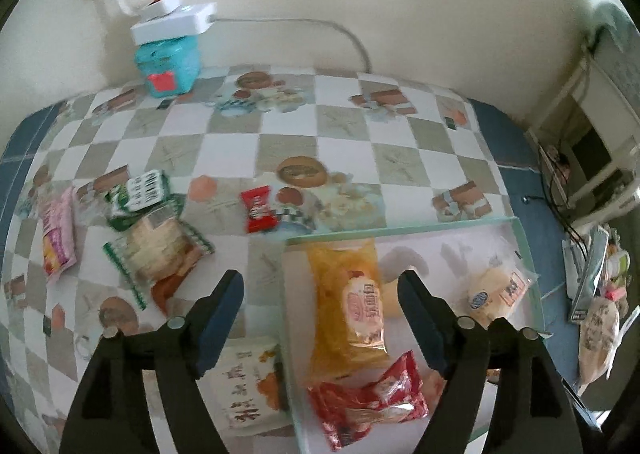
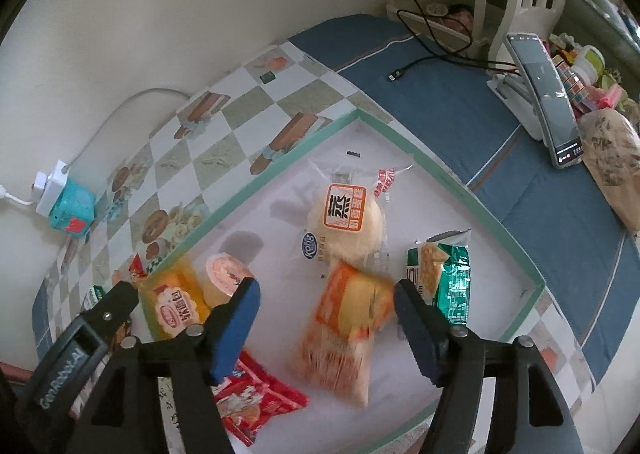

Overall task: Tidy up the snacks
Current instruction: 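Open both tools to drop the yellow bag and roll into the tray, then move the left tool to the pink Swiss roll bag while the right tool reaches the white printed bag, then close the left tool on the pink bag while the right tool grasps the white printed bag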

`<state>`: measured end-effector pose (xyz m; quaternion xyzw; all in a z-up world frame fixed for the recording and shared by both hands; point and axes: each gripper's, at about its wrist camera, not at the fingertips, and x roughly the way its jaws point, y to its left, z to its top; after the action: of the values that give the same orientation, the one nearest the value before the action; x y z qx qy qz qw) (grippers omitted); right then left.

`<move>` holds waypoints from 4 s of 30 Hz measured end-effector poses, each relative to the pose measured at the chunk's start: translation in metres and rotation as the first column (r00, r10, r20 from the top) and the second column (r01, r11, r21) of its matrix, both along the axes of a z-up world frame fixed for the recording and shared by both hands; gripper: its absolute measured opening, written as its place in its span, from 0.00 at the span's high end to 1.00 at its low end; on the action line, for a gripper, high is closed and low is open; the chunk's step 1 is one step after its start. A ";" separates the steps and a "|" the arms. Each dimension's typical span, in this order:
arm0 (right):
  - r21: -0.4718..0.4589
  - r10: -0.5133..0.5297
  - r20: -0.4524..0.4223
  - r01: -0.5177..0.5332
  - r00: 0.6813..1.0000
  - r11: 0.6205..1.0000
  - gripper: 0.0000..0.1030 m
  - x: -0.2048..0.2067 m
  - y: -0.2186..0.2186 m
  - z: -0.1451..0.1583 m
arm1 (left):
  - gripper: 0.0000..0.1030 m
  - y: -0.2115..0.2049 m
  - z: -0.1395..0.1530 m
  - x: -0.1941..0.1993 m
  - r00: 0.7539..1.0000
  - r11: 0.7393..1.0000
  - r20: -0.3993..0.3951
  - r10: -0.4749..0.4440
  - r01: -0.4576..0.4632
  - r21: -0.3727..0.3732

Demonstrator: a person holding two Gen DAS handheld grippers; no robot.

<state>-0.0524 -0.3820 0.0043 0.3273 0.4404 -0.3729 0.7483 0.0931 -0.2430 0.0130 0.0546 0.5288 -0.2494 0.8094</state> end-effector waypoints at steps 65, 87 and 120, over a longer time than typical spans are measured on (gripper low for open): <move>0.009 0.593 -0.146 -0.598 0.792 0.801 0.00 0.124 0.255 -0.029 | 0.11 0.333 -0.023 0.051 0.840 0.829 -0.003 0.543 -0.535 0.165; 0.079 0.470 -0.094 -0.464 0.878 0.882 0.00 0.106 0.194 -0.034 | 0.11 0.318 -0.022 0.051 0.871 0.859 -0.002 0.491 -0.484 0.168; 0.227 0.538 0.030 -0.530 0.843 0.817 0.29 0.113 0.184 -0.056 | 0.11 0.302 -0.026 0.052 0.893 0.879 -0.006 0.450 -0.442 0.180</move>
<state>0.0608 -0.1982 -0.0516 0.2671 0.5670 -0.1017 0.7725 0.1451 0.0587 -0.0126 -0.0041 0.5658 -0.0108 0.8245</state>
